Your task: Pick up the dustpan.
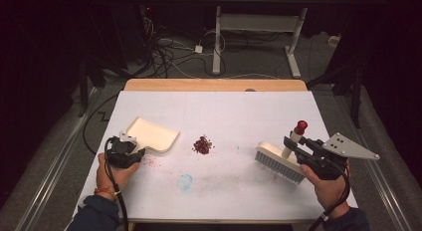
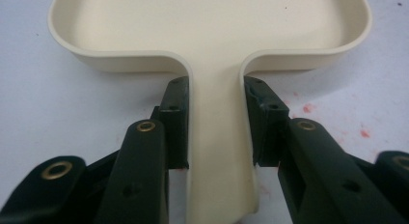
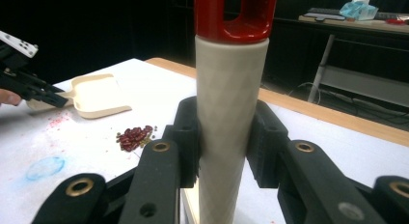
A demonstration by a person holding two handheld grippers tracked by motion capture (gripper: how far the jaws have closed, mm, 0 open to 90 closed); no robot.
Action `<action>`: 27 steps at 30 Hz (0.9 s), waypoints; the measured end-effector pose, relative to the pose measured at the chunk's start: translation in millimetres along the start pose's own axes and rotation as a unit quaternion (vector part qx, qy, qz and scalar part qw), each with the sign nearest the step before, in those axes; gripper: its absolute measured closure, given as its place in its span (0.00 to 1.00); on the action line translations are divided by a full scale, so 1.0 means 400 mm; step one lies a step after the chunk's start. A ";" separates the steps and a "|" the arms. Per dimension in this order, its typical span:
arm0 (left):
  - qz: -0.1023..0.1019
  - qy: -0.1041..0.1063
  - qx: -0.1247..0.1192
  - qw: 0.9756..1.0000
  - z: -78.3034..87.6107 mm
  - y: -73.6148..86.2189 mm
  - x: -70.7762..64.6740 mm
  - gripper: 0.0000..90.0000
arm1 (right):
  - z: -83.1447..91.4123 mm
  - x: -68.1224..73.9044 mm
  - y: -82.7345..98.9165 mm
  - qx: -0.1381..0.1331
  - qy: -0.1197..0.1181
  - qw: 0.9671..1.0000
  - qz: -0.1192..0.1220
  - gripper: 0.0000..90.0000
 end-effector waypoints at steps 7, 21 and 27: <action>-0.027 0.027 -0.001 0.999 0.067 0.014 -0.014 0.71 | 0.000 -0.010 0.009 0.000 0.013 1.000 -0.011 0.77; -0.105 0.119 0.040 0.986 0.124 0.079 -0.132 0.71 | 0.003 -0.010 0.007 -0.003 0.014 1.000 -0.010 0.77; -0.125 0.132 0.059 0.982 0.110 0.092 -0.165 0.71 | -0.007 -0.010 0.006 -0.002 0.008 1.000 -0.005 0.77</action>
Point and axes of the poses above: each handheld gripper's, and its own axes: z roughly backward along the jaws, y roughly out of its underside, x roughly to its left, the point moved 3 cm from there along -z, roughly forward along the jaws, and after that the axes turned 12 degrees about z, right-handed, at the moved point
